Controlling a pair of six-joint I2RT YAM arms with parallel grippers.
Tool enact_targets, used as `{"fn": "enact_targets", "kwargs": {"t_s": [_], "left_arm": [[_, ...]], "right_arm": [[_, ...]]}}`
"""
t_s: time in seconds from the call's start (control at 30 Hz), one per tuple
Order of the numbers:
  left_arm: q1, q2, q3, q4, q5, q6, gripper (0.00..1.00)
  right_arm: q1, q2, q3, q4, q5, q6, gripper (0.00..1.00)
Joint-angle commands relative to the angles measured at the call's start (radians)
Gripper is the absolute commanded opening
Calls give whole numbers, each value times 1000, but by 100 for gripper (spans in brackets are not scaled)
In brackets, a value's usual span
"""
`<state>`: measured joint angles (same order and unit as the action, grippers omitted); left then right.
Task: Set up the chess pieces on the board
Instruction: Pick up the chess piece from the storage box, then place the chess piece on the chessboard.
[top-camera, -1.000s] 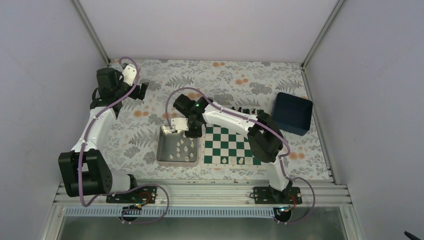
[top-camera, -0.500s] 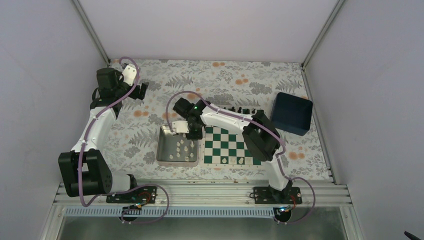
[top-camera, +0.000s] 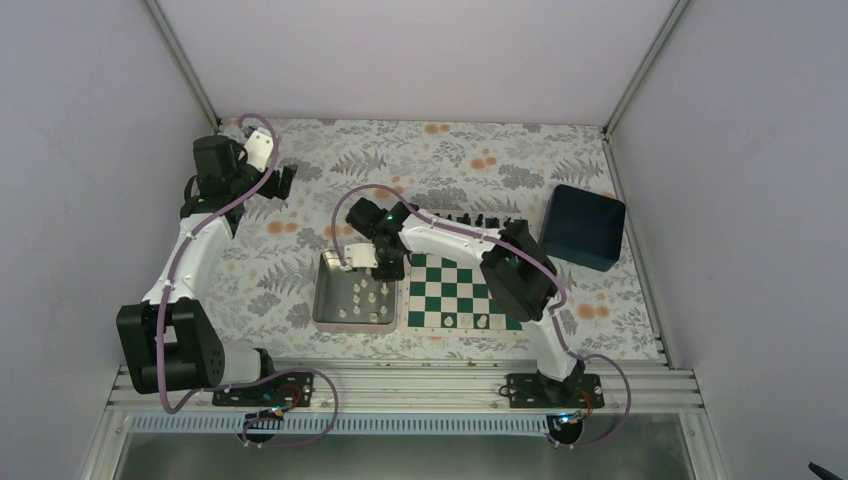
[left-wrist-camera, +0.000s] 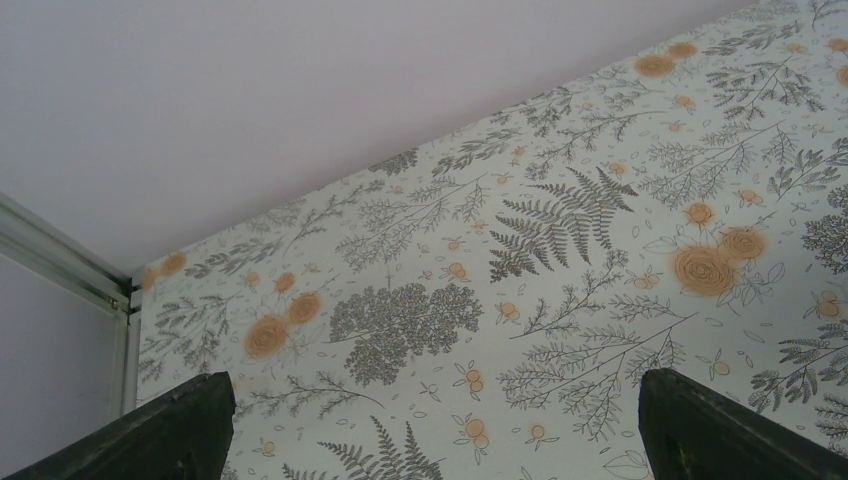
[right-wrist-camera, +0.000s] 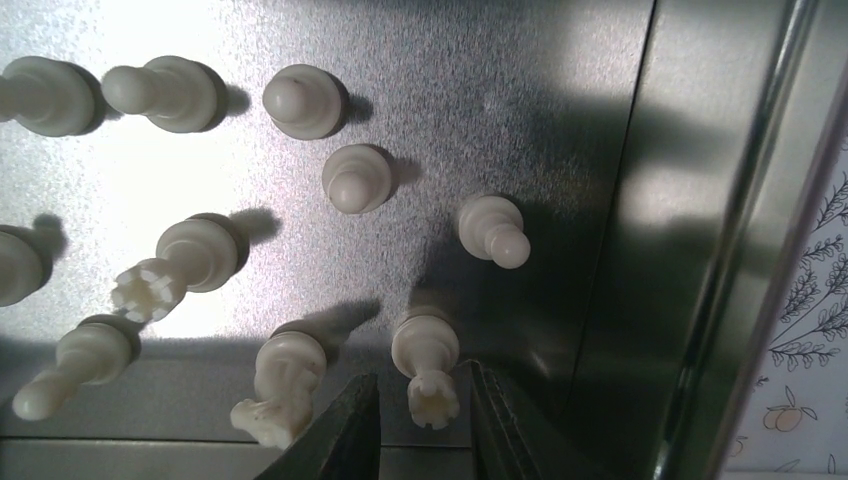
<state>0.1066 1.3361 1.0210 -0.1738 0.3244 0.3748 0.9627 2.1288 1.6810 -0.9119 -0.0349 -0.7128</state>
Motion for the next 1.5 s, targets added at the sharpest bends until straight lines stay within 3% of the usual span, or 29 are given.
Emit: {"fn": "enact_targets", "kwargs": {"t_s": [0.0,0.33,0.77,1.07,1.47], "left_arm": [[-2,-13,5,14,8,4,100],[-2,-10,7,14,10,4,100],[-3,-23,12,6,5,3,100],[-2,-26,12,3,2,4,100],[-3,-27,22,-4,-2,1,100]], "right_arm": [[4,27,-4,16,4,-8,25],[4,5,12,8,-17,-4,10],[-79,-278,20,-78,-48,25,8],[-236,-567,-303,-83,-29,8,8],[-647,-1017,-871,-50,-94,-209,8]]}}
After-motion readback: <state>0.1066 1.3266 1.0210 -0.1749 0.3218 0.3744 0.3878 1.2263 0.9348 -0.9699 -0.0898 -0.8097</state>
